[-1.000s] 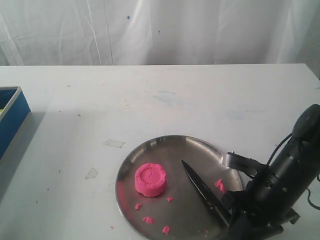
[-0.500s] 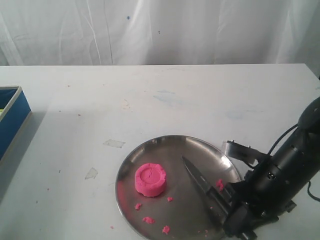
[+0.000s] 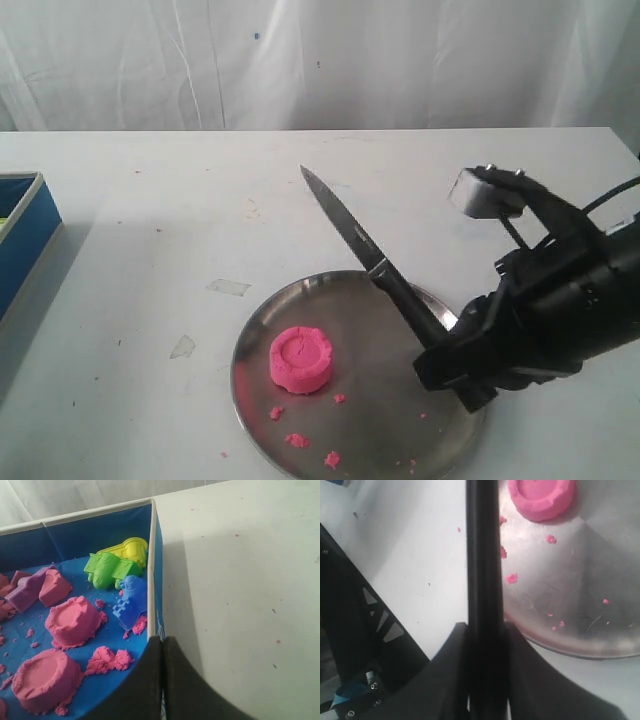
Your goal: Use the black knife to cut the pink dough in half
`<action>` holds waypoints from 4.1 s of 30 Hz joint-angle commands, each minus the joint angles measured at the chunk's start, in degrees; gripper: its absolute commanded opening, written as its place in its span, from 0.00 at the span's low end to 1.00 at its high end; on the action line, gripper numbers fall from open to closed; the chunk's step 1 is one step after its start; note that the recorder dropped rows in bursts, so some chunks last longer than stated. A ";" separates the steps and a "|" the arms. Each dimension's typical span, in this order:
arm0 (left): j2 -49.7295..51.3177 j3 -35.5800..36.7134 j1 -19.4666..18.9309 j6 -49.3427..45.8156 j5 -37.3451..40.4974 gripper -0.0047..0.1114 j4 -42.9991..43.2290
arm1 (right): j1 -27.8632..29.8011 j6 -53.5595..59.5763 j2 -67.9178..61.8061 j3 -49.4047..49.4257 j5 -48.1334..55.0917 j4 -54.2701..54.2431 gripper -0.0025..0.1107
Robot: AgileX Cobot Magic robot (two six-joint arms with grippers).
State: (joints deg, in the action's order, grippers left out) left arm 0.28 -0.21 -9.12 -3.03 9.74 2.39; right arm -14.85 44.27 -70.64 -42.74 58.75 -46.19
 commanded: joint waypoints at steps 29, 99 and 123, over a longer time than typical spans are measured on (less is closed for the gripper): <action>-0.28 0.21 0.24 66.19 -46.44 0.04 4.53 | -2.95 -0.99 13.83 0.12 -10.48 4.65 0.02; 91.82 -61.99 37.87 5.68 24.42 0.04 15.28 | -12.54 -30.42 -13.87 -8.05 -16.78 38.40 0.02; 103.78 -63.84 37.87 -37.46 24.55 0.04 -21.14 | -12.54 -30.33 -13.87 -8.05 -18.12 38.73 0.02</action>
State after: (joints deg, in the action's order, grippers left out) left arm 103.02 -64.38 28.73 -35.52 33.60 -14.08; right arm -27.33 13.67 -84.77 -50.30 41.42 -7.61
